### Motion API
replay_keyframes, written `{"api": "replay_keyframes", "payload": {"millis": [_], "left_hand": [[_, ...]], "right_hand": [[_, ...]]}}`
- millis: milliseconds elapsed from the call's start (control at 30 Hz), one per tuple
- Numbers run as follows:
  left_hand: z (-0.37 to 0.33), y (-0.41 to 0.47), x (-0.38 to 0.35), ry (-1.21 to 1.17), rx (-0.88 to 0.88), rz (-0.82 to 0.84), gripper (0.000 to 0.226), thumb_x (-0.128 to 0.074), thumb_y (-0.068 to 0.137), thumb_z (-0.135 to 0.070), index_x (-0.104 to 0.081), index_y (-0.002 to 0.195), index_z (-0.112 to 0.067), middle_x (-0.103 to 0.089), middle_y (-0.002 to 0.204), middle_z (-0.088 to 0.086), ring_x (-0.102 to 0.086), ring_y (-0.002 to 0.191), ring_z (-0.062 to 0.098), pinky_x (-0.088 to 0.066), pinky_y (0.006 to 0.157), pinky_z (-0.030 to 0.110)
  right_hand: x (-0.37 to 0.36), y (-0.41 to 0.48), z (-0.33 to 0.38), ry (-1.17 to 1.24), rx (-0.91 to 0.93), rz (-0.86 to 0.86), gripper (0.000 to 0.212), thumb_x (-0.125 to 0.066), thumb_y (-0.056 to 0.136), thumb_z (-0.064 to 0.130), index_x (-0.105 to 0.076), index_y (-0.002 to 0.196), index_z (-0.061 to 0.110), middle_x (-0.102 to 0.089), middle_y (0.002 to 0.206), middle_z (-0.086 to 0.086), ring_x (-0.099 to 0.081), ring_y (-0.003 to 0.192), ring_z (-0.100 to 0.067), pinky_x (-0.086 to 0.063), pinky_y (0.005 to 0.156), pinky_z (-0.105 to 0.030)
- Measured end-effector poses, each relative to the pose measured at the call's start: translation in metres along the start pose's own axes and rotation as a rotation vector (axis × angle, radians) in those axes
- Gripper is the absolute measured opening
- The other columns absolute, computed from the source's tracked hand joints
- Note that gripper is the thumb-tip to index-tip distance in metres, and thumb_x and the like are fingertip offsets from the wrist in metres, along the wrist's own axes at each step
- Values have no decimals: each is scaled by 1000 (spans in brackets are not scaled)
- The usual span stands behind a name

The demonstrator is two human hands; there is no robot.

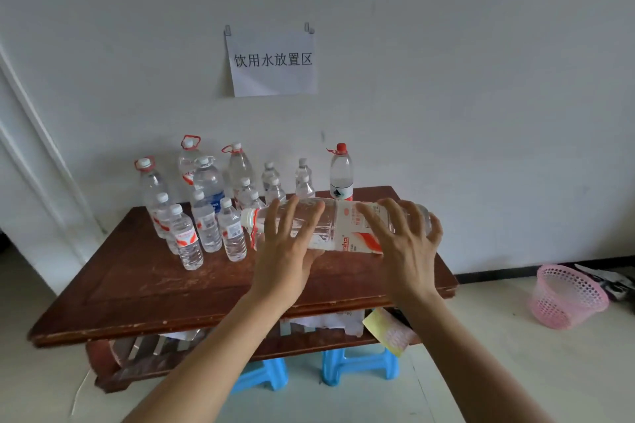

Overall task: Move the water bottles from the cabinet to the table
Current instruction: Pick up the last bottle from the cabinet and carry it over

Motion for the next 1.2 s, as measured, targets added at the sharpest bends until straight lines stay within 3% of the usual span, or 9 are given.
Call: {"api": "replay_keyframes", "payload": {"millis": [167, 300, 367, 433, 500, 567, 833, 1033, 1200], "left_hand": [[26, 87, -55, 88, 43, 15, 85, -79, 85, -17, -30, 155, -26, -34, 160, 16, -24, 149, 42, -42, 105, 67], [46, 136, -47, 62, 71, -334, 86, -83, 82, -27, -38, 155, -15, -30, 153, 28, -29, 146, 40, -38, 115, 53], [81, 151, -54, -252, 285, -515, 101, -84, 79, -40, -24, 157, -18, -20, 156, 21, -29, 145, 26, -34, 117, 29], [125, 163, -100, -808, 687, -419, 115, -88, 63, -57, -20, 153, -35, -28, 158, 9, -42, 137, 16, -46, 103, 30], [139, 182, -161, -1365, 989, -159, 102, -88, 56, -67, -49, 142, -31, -56, 143, 9, -61, 124, 25, -58, 81, 42], [147, 193, -186, -1541, 1120, -64, 70, -79, 71, -65, -69, 124, -20, -71, 124, 12, -70, 111, 31, -59, 72, 46], [214, 177, -236, -1170, 1165, -184, 69, -87, 69, -53, -57, 128, -32, -60, 132, -3, -63, 116, 21, -59, 85, 55], [252, 182, -255, -970, 967, -48, 64, -85, 72, -54, -55, 127, -39, -62, 127, -17, -57, 107, -10, -46, 77, 14], [263, 189, -278, -766, 810, 172, 71, -76, 66, -70, -57, 125, -36, -68, 119, -16, -63, 113, 6, -50, 102, 40]], "right_hand": [[-78, 81, -38, 141, 15, -6, 90, -87, 64, 3, -57, 142, 36, -56, 141, -8, -44, 133, -39, -32, 106, -64], [-111, 148, -55, 256, -20, -85, 89, -83, 65, 2, -55, 143, 34, -56, 140, -5, -47, 131, -38, -34, 104, -61], [-130, 185, -64, 322, -46, -110, 86, -83, 67, 8, -54, 145, 34, -55, 141, -4, -46, 132, -38, -35, 103, -61], [-151, 205, -65, 367, -40, -103, 84, -84, 69, 15, -54, 145, 33, -54, 143, -4, -44, 133, -38, -34, 103, -62], [-182, 214, -63, 389, -16, -73, 82, -84, 69, 16, -56, 144, 32, -54, 145, -5, -46, 132, -39, -34, 103, -61], [-209, 206, -59, 387, 14, -28, 84, -85, 66, 13, -56, 144, 30, -56, 141, -7, -49, 129, -40, -35, 101, -62], [-347, 166, -33, 534, -156, 413, 105, -87, 75, 31, -24, 159, 32, -43, 146, -10, -43, 133, -34, -39, 111, -56], [-410, 149, 8, 692, -241, 666, 110, -83, 80, 38, -7, 160, 36, -27, 156, 1, -28, 142, -28, -36, 112, -50], [-450, 135, 20, 817, -338, 841, 108, -82, 80, 24, -11, 161, 31, -35, 159, 2, -37, 144, -20, -40, 114, -42]]}}
Point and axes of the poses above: each hand's wrist, its own y-axis towards the middle knuckle, its own x-axis out of the back of the hand, z = x × y, the point moved 10 cm from there along y, towards the middle knuckle
